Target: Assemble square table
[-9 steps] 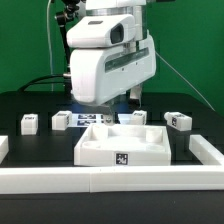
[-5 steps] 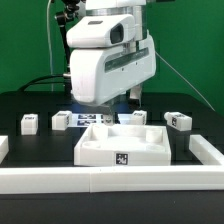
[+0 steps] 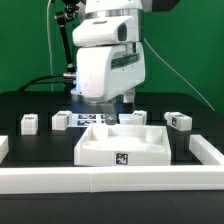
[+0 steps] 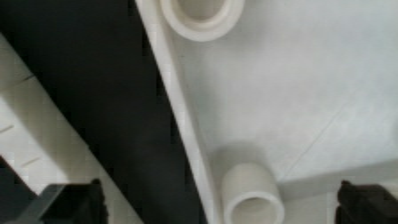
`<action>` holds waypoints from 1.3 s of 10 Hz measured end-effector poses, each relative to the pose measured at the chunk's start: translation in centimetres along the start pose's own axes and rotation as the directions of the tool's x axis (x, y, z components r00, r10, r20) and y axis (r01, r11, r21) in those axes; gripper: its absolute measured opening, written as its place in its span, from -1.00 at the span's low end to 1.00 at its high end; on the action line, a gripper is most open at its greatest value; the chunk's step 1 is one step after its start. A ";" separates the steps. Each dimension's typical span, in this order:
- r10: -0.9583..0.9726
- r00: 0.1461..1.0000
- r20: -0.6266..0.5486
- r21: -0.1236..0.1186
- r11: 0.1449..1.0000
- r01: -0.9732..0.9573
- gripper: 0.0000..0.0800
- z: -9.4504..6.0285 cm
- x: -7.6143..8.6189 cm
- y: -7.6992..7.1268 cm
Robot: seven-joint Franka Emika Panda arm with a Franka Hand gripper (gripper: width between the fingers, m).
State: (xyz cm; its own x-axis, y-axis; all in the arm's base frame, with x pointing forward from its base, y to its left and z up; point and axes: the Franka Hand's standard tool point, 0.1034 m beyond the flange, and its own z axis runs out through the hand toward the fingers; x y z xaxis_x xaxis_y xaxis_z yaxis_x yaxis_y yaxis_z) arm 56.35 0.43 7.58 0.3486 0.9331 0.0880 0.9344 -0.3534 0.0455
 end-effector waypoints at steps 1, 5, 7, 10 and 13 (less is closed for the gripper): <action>-0.053 0.999 0.013 0.007 0.999 0.053 0.62 0.4 0.3 -0.6; -0.057 0.998 0.018 0.008 0.998 0.057 0.62 0.5 0.2 -0.6; -0.085 0.996 0.009 -0.011 0.996 0.085 0.62 0.8 0.6 -1.8; -0.103 0.995 0.012 0.017 0.995 0.102 0.62 1.3 0.4 -5.0; -0.099 0.995 0.015 0.024 0.995 0.099 0.62 1.5 0.1 -5.3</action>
Offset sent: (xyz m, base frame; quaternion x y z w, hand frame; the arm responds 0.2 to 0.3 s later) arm 0.0000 0.0000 0.0000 0.0000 0.0000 0.0000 1.0000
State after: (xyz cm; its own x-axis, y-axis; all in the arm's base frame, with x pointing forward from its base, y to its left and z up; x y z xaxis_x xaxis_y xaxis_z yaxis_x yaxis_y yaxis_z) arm 51.54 2.50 5.86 0.2552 0.9645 0.0685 0.9658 -0.2577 0.0302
